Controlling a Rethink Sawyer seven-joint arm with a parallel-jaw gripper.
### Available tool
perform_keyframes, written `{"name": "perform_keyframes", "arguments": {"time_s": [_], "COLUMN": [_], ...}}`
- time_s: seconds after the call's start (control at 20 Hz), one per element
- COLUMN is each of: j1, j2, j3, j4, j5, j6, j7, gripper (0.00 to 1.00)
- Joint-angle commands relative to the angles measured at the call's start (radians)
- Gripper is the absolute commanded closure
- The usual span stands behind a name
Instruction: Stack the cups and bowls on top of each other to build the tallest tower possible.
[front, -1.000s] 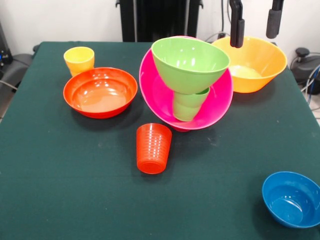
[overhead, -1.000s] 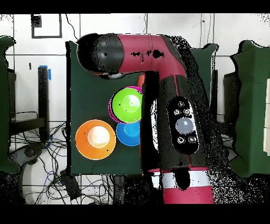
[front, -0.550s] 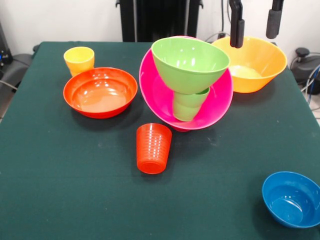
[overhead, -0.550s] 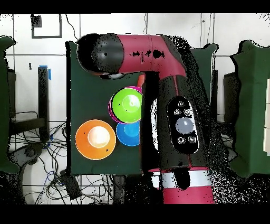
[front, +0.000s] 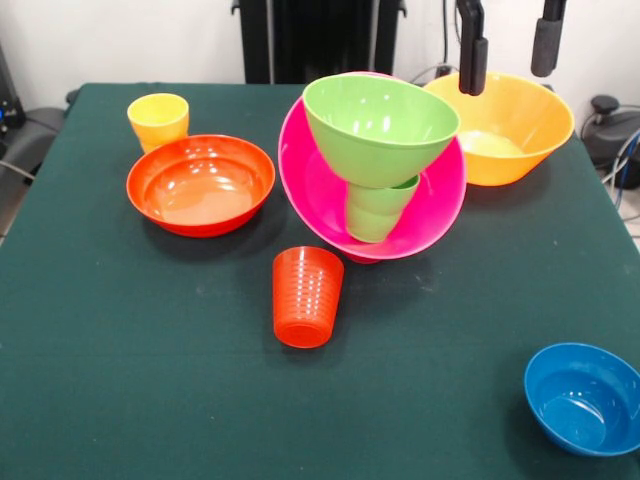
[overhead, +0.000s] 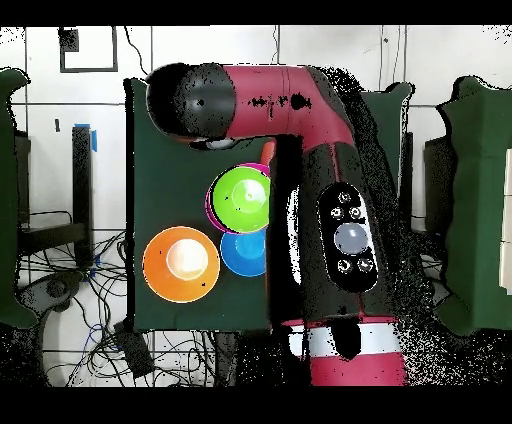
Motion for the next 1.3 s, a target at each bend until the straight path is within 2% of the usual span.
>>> {"name": "perform_keyframes", "arguments": {"time_s": [0.05, 0.2, 0.35, 0.75, 1.3], "j1": [-0.061, -0.120, -0.165, -0.224, -0.311], "j2": [-0.035, -0.088, -0.111, -0.135, -0.208], "j3": [0.038, 0.063, 0.093, 0.134, 0.166], "j4": [0.200, 0.309, 0.356, 0.326, 0.436], "j5": [0.001, 0.038, 0.049, 0.032, 0.033], "j6": [-0.110, -0.145, -0.160, -0.095, -0.149], "j7": [-0.006, -0.045, -0.089, -0.139, -0.115], "gripper": [0.00, 0.00, 0.00, 0.00, 0.00]}}
